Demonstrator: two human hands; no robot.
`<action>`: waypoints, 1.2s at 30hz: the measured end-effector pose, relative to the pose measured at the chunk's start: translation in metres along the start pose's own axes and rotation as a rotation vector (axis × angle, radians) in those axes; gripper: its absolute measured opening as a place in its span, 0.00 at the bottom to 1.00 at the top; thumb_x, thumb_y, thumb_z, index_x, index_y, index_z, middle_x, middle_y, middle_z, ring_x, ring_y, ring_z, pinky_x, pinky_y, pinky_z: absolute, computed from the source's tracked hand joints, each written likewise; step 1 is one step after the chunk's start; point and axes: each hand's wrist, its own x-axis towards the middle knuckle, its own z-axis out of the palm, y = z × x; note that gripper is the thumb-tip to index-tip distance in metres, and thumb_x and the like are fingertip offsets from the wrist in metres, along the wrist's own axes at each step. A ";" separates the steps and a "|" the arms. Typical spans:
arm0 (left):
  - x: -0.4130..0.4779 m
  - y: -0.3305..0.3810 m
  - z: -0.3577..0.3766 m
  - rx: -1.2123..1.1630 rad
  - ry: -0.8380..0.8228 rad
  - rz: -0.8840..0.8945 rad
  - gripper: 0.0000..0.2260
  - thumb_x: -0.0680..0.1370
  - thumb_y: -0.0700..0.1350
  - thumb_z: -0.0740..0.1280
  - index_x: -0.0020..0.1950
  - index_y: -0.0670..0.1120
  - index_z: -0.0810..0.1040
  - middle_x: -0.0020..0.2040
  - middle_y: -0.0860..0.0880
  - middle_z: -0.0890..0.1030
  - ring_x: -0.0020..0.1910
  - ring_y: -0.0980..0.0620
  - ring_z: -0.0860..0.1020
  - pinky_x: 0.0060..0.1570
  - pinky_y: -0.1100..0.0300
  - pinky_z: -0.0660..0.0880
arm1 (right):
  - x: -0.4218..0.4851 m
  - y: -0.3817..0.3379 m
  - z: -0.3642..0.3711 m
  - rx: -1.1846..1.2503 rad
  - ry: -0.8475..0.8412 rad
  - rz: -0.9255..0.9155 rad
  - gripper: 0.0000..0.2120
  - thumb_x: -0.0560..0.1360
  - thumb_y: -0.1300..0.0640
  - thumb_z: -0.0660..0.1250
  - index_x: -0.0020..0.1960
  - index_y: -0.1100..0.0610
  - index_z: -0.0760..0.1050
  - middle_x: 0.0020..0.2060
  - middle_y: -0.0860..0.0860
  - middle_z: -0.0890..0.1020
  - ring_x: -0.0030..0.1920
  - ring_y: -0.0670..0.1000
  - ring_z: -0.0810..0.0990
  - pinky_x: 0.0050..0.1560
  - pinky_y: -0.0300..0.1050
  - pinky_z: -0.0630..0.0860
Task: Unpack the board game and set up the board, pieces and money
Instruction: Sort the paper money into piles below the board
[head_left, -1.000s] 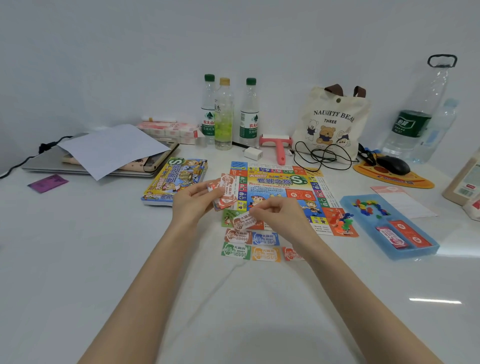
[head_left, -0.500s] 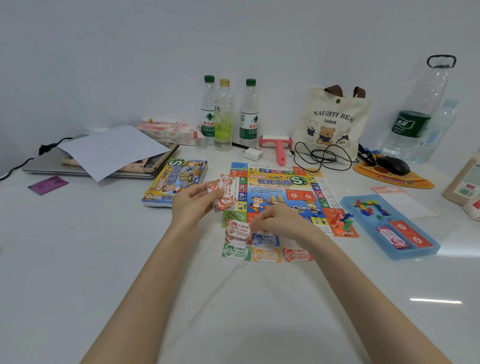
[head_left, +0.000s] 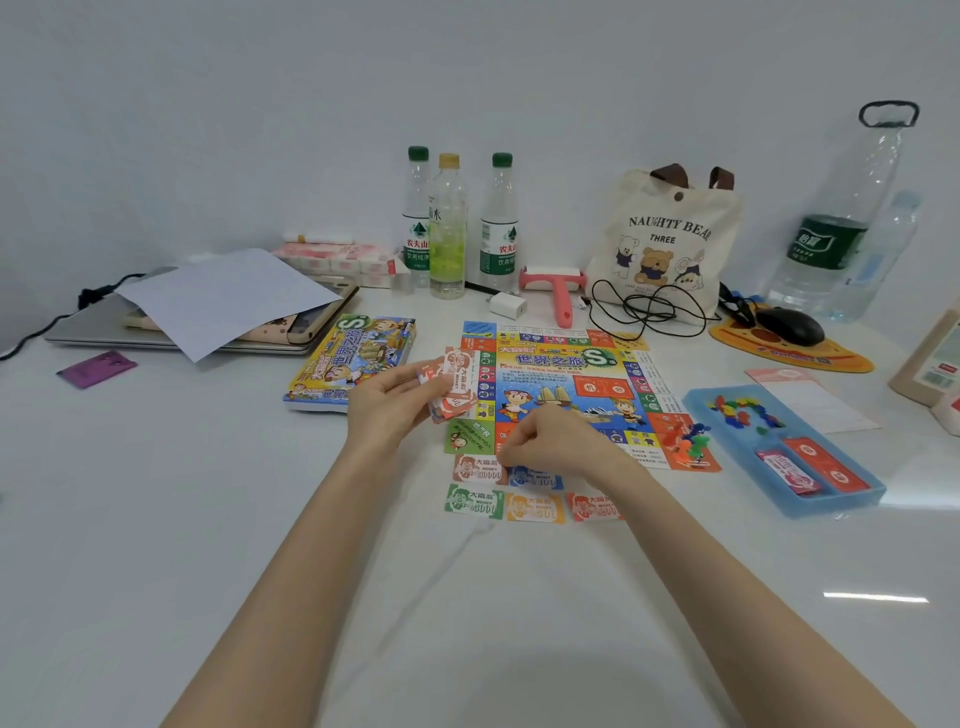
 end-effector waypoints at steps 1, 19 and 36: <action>0.000 0.000 0.000 -0.002 -0.001 -0.001 0.09 0.71 0.35 0.74 0.47 0.45 0.81 0.44 0.46 0.85 0.37 0.54 0.84 0.38 0.64 0.80 | 0.001 0.001 0.001 -0.026 0.023 -0.005 0.10 0.74 0.54 0.69 0.46 0.59 0.84 0.50 0.51 0.85 0.41 0.49 0.80 0.48 0.48 0.79; 0.001 -0.003 0.001 0.005 -0.006 -0.003 0.10 0.71 0.35 0.74 0.49 0.44 0.82 0.44 0.45 0.85 0.38 0.53 0.84 0.36 0.65 0.79 | -0.010 0.001 0.015 -0.093 0.232 -0.061 0.06 0.72 0.51 0.70 0.40 0.47 0.72 0.32 0.42 0.75 0.36 0.44 0.75 0.38 0.43 0.71; 0.000 -0.002 0.001 0.008 -0.022 0.001 0.10 0.71 0.35 0.74 0.50 0.44 0.81 0.43 0.46 0.85 0.38 0.53 0.84 0.35 0.65 0.79 | -0.040 0.001 0.018 -0.319 0.174 -0.193 0.23 0.78 0.62 0.54 0.62 0.42 0.78 0.55 0.47 0.81 0.38 0.46 0.67 0.29 0.39 0.60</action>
